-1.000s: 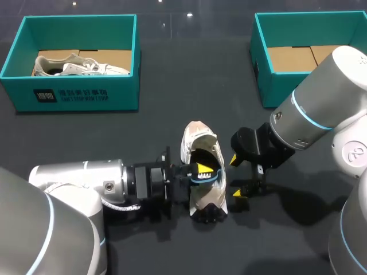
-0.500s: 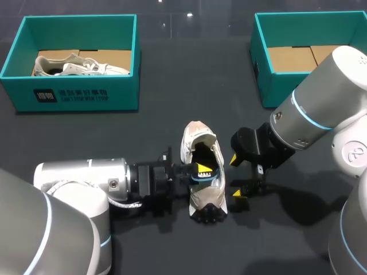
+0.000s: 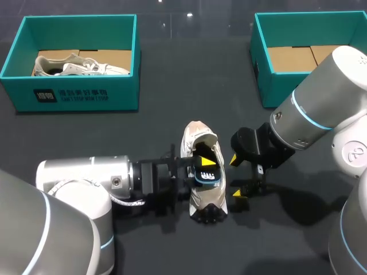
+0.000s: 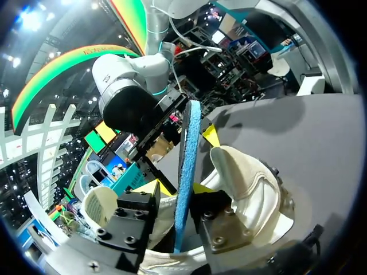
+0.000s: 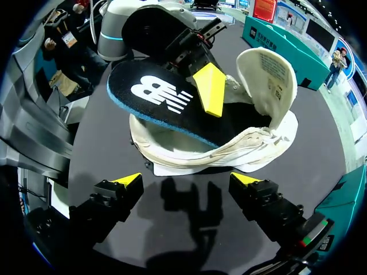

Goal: Take the shoe out of the shoebox, open the shoe tongue, remove and reinsert the insole, then place the shoe into the shoebox

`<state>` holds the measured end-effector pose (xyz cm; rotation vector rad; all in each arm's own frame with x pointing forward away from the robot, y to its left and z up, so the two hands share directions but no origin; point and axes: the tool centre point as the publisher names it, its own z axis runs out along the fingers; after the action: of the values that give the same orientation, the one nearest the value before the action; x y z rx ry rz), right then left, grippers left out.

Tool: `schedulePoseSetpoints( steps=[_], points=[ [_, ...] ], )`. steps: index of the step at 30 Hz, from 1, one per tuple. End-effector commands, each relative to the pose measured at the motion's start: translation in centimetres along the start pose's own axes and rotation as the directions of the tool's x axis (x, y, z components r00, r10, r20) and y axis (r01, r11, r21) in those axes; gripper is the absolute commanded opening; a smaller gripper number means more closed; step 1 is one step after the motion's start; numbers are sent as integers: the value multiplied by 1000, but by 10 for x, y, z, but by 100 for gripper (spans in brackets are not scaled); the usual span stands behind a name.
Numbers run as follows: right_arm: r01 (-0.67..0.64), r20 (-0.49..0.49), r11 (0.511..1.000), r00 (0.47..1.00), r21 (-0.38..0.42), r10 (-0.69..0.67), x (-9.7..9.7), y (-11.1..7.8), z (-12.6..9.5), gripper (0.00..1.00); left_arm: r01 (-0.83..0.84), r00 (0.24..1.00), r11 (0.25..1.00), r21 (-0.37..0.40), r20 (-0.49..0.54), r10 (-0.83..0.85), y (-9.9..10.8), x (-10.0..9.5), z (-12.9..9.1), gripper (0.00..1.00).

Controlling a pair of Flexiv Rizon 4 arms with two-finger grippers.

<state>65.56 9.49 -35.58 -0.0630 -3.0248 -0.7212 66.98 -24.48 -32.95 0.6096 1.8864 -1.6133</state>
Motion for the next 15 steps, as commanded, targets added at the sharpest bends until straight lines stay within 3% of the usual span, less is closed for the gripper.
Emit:
schedulePoseSetpoints(
  steps=[1, 9, 15],
  points=[
    [0, 3, 1000, 1000, 1, 0, 1, 0, 1, 100, -5, 1000, 1000, 0, 8, 5, -9, 2, -8, 32],
    [0, 3, 1000, 1000, 1, 0, 1, 0, 1, 100, -17, 1000, 1000, 8, 14, 17, -15, 1, -9, 31],
    [0, 3, 1000, 1000, 1, 0, 1, 0, 1, 100, -27, 999, 1000, 11, 19, 27, -21, -4, -12, 22]
  ],
)
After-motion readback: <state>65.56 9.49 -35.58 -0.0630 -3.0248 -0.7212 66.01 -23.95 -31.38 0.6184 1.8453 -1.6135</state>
